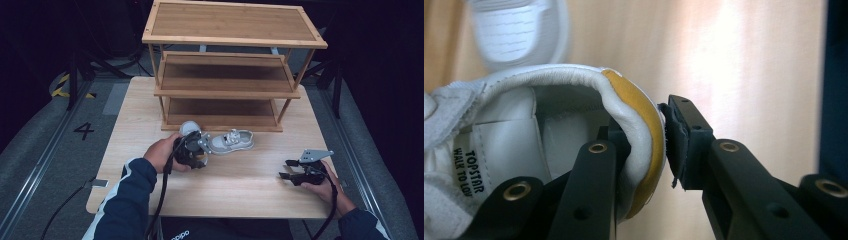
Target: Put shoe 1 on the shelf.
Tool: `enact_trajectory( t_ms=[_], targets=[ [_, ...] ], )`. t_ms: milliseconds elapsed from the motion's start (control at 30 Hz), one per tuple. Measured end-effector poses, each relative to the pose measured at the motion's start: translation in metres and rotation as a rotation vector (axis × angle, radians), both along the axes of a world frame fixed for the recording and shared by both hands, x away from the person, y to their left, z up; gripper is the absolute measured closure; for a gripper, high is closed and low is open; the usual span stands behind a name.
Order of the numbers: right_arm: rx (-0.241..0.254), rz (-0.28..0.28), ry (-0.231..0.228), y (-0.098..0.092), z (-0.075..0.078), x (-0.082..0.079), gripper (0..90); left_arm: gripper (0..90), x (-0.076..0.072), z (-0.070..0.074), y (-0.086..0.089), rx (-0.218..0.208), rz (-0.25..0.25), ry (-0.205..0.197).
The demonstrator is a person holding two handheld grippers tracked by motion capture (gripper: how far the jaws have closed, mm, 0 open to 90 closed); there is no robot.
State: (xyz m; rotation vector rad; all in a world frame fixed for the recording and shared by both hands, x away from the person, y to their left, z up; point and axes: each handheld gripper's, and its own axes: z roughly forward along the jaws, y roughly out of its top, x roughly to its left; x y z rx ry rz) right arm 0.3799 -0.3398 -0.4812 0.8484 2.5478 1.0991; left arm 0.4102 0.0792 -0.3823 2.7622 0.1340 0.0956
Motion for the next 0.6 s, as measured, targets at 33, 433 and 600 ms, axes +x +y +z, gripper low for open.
enact_trajectory(
  t_ms=[33, 433, 600],
  targets=[
    [0.0, 0.0, 0.0, 0.0, 0.0, 0.0, 39.6, 74.2, 0.007, 0.0, 0.001, 0.005, 0.005, -0.007],
    [0.006, -0.001, -0.004, -0.002, -0.001, -0.003, 39.5, 74.0, 0.077, -0.01, -0.008, 0.025, -0.044, -0.015],
    [0.007, 0.001, -0.004, -0.002, -0.001, -0.003, 39.4, 73.7, 0.097, -0.022, -0.007, 0.049, -0.019, 0.027]
  ],
)
